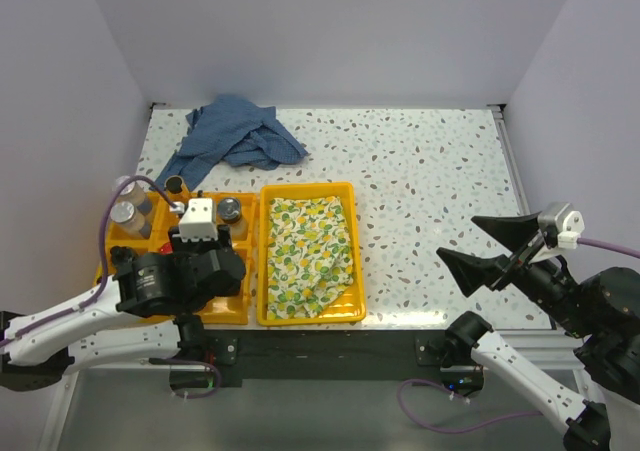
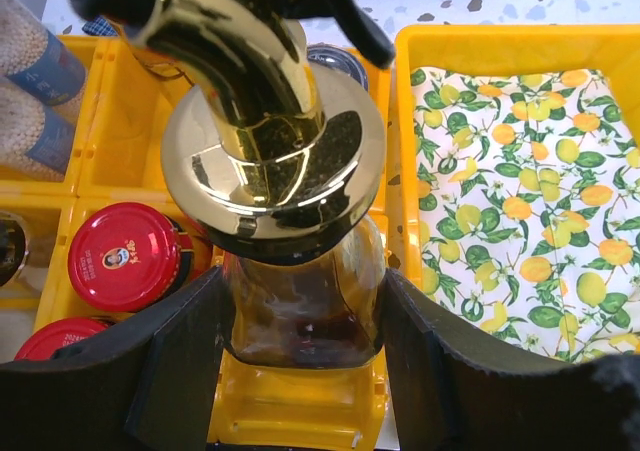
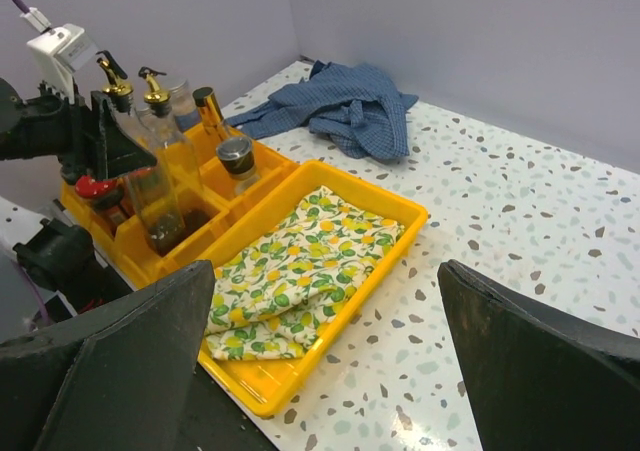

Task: Organize the condiment bottles
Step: Place the bottle in the storage box.

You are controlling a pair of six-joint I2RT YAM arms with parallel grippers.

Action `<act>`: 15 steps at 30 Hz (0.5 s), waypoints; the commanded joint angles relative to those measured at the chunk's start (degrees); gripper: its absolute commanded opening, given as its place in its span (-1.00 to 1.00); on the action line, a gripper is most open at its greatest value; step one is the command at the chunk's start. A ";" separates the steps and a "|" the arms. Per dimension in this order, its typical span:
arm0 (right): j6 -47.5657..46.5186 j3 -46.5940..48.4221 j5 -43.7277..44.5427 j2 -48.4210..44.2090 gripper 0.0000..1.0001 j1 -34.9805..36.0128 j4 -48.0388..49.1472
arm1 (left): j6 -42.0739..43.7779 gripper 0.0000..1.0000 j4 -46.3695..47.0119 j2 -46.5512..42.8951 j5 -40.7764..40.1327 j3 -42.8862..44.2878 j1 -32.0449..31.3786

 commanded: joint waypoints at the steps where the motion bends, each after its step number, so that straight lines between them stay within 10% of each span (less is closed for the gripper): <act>1: 0.05 0.17 0.55 0.46 0.97 0.34 1.70 | -4.44 -1.00 1.26 0.37 -4.72 0.84 0.17; 15: 0.05 0.52 0.73 1.08 0.97 0.26 1.44 | -3.81 -1.00 6.11 -3.24 -5.33 -4.97 0.17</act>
